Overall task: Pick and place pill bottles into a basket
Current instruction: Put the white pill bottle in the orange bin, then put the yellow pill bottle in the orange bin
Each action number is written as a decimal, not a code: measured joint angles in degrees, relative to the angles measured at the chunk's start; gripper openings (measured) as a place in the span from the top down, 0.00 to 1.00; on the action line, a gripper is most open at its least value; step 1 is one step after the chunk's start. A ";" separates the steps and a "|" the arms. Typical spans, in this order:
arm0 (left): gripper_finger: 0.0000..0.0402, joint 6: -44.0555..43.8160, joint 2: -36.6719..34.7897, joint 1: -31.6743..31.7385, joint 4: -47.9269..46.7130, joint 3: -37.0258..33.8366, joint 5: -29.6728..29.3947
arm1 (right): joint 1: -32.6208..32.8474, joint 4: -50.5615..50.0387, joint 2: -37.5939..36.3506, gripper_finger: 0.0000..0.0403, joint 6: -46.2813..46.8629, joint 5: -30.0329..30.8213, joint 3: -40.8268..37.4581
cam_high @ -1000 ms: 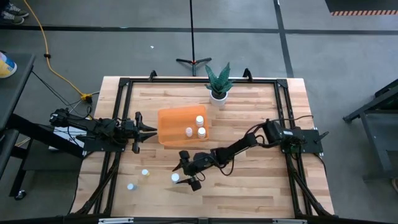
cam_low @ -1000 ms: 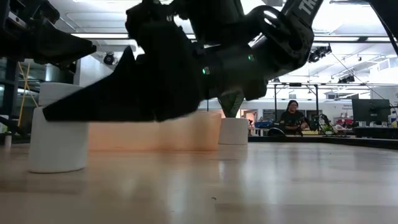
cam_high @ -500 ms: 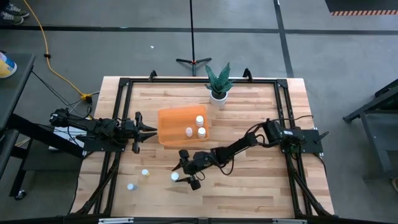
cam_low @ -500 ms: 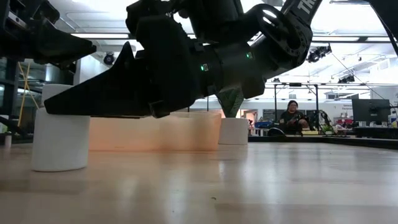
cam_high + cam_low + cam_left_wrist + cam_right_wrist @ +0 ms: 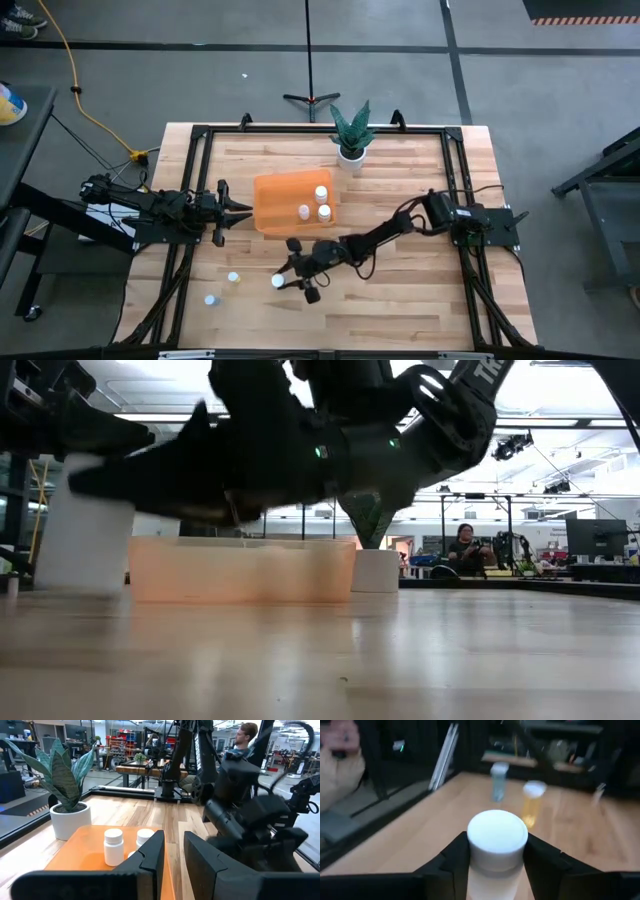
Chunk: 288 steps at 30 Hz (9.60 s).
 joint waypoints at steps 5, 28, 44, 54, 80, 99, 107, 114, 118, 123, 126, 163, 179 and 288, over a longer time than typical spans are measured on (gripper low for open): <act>0.73 -0.01 0.00 0.01 0.00 -0.01 0.00 | -2.80 -2.16 -4.41 0.61 -2.38 0.57 0.00; 0.73 -0.01 -0.01 -0.01 0.00 0.00 0.02 | -21.43 -9.68 -6.67 0.62 -3.54 -6.10 -0.57; 0.73 -0.01 0.01 0.00 -0.01 -0.01 0.03 | -22.66 -11.61 -5.09 0.52 -2.95 -8.15 -0.57; 0.73 -0.01 0.01 0.00 -0.02 0.00 0.04 | -22.69 -12.06 -5.69 0.51 -1.62 -8.08 -0.57; 0.73 -0.03 0.01 0.00 -0.04 -0.01 0.59 | -2.81 -19.18 -55.87 0.94 0.92 24.81 -41.50; 0.73 -0.03 0.01 -0.01 -0.04 0.00 0.57 | -2.42 -25.49 -115.21 1.00 -3.12 32.73 -71.91; 0.73 -0.02 0.01 -0.01 -0.06 -0.02 0.56 | -2.39 -28.77 -125.50 0.98 -7.47 20.62 -71.80; 0.73 -0.01 0.01 0.00 -0.06 -0.01 0.55 | -2.39 -36.04 -125.33 1.00 -3.76 22.87 -71.78; 0.73 0.05 0.01 -0.01 -0.05 -0.02 0.55 | -2.39 -33.91 -124.97 0.99 0.22 24.31 -73.65; 0.73 -0.05 0.01 0.00 0.00 0.00 0.58 | -2.39 -27.88 -124.65 1.00 -2.56 24.05 -75.89; 0.73 -0.14 0.01 0.01 -0.02 0.00 1.62 | -2.39 -27.58 -124.41 0.99 -5.69 24.02 -75.89; 0.37 12.85 31.26 -0.01 6.54 22.33 7.10 | -2.44 -36.57 -124.28 0.99 -5.66 24.05 -75.93; 0.41 -11.00 68.09 -0.12 -48.42 59.54 12.27 | -2.44 -34.38 -124.32 1.00 -9.24 24.14 -75.94; 0.41 -67.79 88.88 -20.97 -59.95 54.49 24.00 | -2.46 -36.16 -124.22 1.00 -12.25 29.38 -75.97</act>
